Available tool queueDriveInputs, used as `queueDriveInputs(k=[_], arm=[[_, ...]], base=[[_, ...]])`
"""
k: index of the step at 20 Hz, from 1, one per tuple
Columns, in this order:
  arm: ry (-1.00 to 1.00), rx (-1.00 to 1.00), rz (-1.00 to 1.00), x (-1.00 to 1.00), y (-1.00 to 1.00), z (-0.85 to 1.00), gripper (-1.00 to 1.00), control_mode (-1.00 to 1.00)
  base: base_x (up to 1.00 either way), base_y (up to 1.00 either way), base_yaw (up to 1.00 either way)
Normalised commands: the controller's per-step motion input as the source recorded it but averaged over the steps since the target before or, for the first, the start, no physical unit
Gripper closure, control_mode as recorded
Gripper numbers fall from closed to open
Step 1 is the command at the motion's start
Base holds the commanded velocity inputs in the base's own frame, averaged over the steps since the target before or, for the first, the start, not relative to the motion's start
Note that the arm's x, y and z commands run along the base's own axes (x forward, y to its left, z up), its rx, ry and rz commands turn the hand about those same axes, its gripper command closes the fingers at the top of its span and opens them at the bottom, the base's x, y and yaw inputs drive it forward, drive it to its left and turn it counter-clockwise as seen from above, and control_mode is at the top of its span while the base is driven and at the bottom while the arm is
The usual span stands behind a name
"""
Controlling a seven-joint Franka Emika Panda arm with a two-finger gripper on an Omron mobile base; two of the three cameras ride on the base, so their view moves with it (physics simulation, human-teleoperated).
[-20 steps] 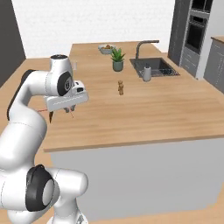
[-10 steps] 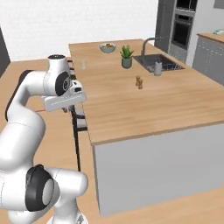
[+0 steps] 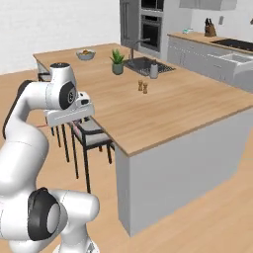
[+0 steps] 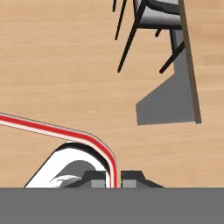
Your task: Take a straw from the drawer in front and place it inside the glass cup on the dining counter.
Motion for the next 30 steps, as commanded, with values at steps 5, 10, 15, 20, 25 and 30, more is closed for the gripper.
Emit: queueDriveInputs(k=[5, 10, 15, 20, 25, 30], arm=[[0.0, 0.0, 0.0, 0.0, 0.0, 0.0, 1.0, 1.0], [0.0, 0.0, 0.0, 0.0, 0.0, 0.0, 1.0, 1.0], [0.0, 0.0, 0.0, 0.0, 0.0, 0.0, 1.0, 1.0], [0.0, 0.0, 0.0, 0.0, 0.0, 0.0, 1.0, 1.0], [0.0, 0.0, 0.0, 0.0, 0.0, 0.0, 1.0, 1.0], [0.0, 0.0, 0.0, 0.0, 0.0, 0.0, 1.0, 1.0]], base=[[0.0, 1.0, -0.52], [0.0, 1.0, -0.48], [0.0, 1.0, -0.46], [0.03, 1.0, -0.46], [0.02, 1.0, -0.43], [0.0, 1.0, -0.42]])
